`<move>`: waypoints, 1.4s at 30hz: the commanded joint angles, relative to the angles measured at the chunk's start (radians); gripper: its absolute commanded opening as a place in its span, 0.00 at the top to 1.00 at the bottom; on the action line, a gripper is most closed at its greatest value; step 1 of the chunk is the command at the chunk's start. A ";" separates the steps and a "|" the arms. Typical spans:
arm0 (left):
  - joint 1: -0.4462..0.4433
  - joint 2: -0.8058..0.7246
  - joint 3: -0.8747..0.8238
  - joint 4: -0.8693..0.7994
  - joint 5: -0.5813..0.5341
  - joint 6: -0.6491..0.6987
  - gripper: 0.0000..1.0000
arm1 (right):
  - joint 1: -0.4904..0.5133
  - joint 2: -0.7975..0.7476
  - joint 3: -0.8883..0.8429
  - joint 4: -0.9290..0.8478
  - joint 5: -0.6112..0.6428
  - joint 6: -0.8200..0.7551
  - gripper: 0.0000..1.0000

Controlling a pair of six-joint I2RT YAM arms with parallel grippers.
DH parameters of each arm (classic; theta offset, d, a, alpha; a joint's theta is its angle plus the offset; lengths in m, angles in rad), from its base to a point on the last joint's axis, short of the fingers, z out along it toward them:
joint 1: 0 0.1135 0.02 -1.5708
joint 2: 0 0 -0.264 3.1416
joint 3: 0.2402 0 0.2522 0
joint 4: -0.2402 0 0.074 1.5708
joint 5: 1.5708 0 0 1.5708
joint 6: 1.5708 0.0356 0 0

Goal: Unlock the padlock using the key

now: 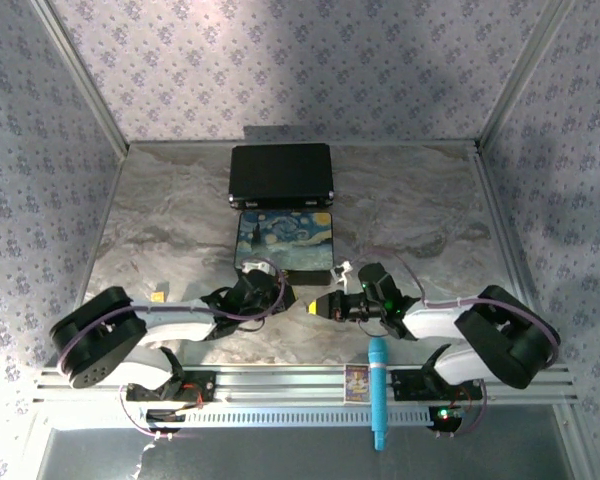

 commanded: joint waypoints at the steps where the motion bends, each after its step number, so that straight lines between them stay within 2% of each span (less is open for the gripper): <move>1: 0.009 -0.060 0.059 -0.001 0.033 -0.018 1.00 | -0.013 0.015 -0.015 0.117 -0.070 0.048 1.00; 7: 0.014 -0.103 0.054 -0.011 0.017 -0.027 1.00 | -0.022 -0.021 -0.010 0.076 -0.083 0.045 1.00; 18: 0.029 -0.129 0.044 0.044 0.060 -0.068 1.00 | -0.014 -0.055 0.002 0.060 -0.090 0.040 1.00; 29: 0.045 -0.135 0.018 0.099 0.072 -0.108 1.00 | 0.010 -0.027 0.011 0.116 -0.095 0.057 1.00; 42: 0.048 -0.173 -0.003 0.110 0.076 -0.134 1.00 | -0.021 0.016 0.010 0.215 -0.094 0.091 1.00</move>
